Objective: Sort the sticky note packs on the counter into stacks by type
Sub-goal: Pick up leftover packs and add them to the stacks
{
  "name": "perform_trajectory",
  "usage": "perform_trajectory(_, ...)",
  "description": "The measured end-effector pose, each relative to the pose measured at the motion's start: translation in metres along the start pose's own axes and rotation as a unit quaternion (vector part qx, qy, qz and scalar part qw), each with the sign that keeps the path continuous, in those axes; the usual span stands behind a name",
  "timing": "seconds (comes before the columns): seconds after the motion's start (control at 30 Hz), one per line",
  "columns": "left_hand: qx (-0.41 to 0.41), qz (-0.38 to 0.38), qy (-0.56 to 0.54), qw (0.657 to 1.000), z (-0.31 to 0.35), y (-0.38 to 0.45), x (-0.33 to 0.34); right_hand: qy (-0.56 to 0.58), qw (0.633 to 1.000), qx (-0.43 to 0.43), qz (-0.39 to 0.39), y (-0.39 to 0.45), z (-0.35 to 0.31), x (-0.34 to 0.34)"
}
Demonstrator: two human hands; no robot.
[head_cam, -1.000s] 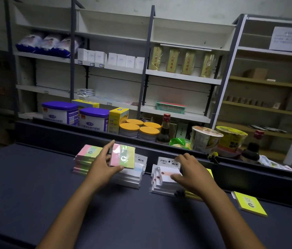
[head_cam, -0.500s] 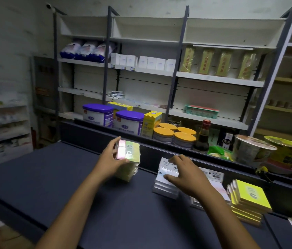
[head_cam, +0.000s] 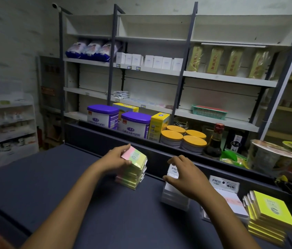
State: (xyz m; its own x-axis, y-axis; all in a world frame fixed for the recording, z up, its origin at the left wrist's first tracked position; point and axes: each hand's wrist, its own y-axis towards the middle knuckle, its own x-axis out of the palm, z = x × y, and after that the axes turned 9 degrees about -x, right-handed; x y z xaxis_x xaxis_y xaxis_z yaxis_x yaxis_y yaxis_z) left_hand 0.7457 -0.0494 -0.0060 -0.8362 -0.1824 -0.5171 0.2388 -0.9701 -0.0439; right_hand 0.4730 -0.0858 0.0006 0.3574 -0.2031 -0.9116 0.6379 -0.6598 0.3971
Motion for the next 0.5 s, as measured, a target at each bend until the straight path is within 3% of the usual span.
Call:
perform_trajectory(0.2,-0.027,0.030,0.188,0.981,-0.003,0.006,0.004,0.006,1.000,-0.005,-0.004,-0.006,0.003,-0.003)
perform_trajectory(0.37,-0.023,0.067,0.229,0.971,0.009,-0.004,0.008,0.008,1.000,0.008,-0.006,-0.030,0.013,-0.014)
perform_trajectory(0.5,0.065,0.160,0.204,0.964,0.040,-0.029,0.033,-0.005,1.000,0.027,-0.001,-0.056,0.025,-0.032)
